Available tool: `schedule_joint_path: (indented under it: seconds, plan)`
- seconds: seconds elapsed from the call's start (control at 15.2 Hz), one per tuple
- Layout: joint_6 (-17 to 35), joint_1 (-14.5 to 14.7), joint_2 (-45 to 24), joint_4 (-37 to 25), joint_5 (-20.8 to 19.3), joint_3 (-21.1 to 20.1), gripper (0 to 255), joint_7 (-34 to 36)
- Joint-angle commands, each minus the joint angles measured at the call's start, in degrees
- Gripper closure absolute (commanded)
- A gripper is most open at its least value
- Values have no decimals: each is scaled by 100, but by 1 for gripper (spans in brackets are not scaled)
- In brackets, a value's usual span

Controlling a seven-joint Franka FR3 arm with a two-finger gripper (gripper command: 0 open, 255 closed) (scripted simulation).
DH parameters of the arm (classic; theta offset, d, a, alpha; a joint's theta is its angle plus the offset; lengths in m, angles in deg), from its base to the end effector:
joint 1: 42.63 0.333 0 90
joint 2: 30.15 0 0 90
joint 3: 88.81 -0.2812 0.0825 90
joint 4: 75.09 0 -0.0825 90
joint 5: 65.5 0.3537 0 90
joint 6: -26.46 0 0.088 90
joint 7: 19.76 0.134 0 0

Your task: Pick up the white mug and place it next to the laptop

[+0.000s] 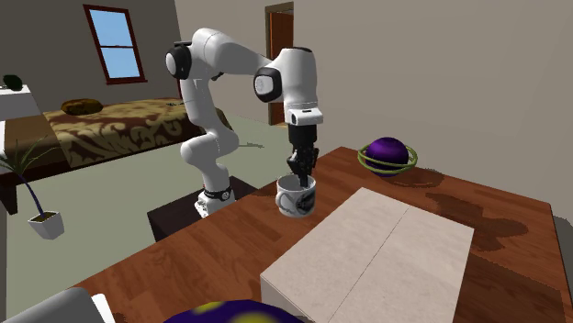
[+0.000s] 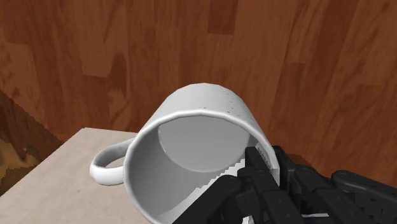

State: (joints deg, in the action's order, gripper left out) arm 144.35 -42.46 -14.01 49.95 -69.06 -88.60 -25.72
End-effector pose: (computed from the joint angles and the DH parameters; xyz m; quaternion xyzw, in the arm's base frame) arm 0.4703 -0.0052 0.4711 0.9945 0.0638 0.0768 0.0321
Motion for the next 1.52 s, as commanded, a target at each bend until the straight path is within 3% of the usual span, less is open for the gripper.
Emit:
schedule_joint_path:
  seconds: [0.0, 1.45]
  plan:
    - [-170, 3, 24, -145, 6, -4, 255, -5]
    - [-1869, 10, -97, -1967, 38, -16, 255, -91]
